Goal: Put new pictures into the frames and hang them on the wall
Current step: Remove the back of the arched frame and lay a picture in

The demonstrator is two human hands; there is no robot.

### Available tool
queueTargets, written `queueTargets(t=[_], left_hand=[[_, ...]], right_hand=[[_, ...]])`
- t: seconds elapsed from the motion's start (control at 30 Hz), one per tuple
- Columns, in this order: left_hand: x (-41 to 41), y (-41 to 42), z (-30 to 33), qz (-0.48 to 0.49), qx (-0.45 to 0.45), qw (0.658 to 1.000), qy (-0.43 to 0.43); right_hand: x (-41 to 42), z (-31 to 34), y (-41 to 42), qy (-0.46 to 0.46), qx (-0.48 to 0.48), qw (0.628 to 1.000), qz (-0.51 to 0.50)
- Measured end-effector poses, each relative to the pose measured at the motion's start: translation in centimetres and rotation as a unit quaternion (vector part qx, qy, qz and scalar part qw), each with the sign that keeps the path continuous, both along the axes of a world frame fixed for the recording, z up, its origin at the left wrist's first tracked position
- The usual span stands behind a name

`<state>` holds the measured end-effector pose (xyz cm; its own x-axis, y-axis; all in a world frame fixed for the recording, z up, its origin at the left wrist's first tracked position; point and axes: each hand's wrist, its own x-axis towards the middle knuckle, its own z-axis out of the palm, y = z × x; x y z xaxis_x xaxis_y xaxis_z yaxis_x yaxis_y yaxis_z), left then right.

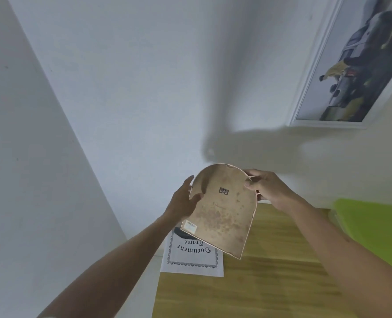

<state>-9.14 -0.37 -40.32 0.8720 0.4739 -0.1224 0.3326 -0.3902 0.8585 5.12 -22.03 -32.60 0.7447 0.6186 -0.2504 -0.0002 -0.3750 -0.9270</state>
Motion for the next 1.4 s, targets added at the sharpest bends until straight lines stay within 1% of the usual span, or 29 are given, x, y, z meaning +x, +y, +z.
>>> queueTargets(t=[0.07,0.17,0.23,0.3,0.37,0.43,0.5,0.6,0.67,0.77,0.87,1.0,1.17,1.3,1.4], left_hand=[[-0.3,0.2,0.3,0.011,-0.069,0.997,-0.025],[-0.9,0.2,0.9,0.028,-0.137,0.990,-0.036],[-1.3,0.3,0.9,0.037,-0.189,0.981,-0.034],[-1.6,0.1,0.5,0.041,-0.227,0.973,-0.024],[-1.7,-0.4,0.2,0.046,-0.238,0.970,-0.018],[-1.7,-1.1,0.0,0.045,-0.237,0.970,-0.016],[-1.6,-1.6,-0.3,0.039,-0.233,0.972,-0.010],[-1.5,-2.3,-0.9,0.040,-0.202,0.979,-0.007],[-1.4,-3.0,-1.3,0.050,-0.184,0.982,-0.009],[-1.4,-4.3,-2.3,0.055,-0.174,0.983,-0.009],[-1.4,-5.6,-2.9,0.058,-0.171,0.984,0.004],[-0.9,-7.2,-3.1,0.051,-0.198,0.979,0.026],[0.6,-9.4,-3.9,0.062,-0.223,0.972,0.051],[2.3,-12.4,-4.3,0.066,-0.257,0.961,0.071],[3.8,-14.0,-4.2,0.102,-0.293,0.949,0.054]], right_hand=[[0.0,-0.2,-0.2,-0.004,0.002,1.000,0.000],[-0.1,-0.9,-0.6,-0.030,0.011,0.999,-0.011],[-0.3,-1.6,-0.8,-0.097,0.003,0.995,-0.024],[-0.7,-2.4,-0.8,-0.203,-0.030,0.979,-0.019],[-0.9,-3.5,-0.7,-0.316,-0.079,0.945,0.010],[-1.1,-4.2,-0.4,-0.395,-0.135,0.908,0.044],[-1.4,-4.8,-0.2,-0.432,-0.178,0.883,0.049],[-1.8,-5.4,0.0,-0.452,-0.210,0.866,0.036],[-1.9,-5.7,0.0,-0.422,-0.223,0.878,0.028],[-1.3,-5.5,0.2,-0.313,-0.251,0.916,0.015],[-0.1,-4.9,-0.1,-0.223,-0.252,0.941,0.034],[1.4,-4.3,-2.0,-0.173,-0.243,0.951,0.077],[2.6,-4.6,-4.7,-0.091,-0.195,0.976,0.019],[4.9,-4.5,-8.2,-0.054,-0.186,0.981,0.018],[6.4,-4.3,-10.9,-0.029,-0.168,0.985,-0.010]])
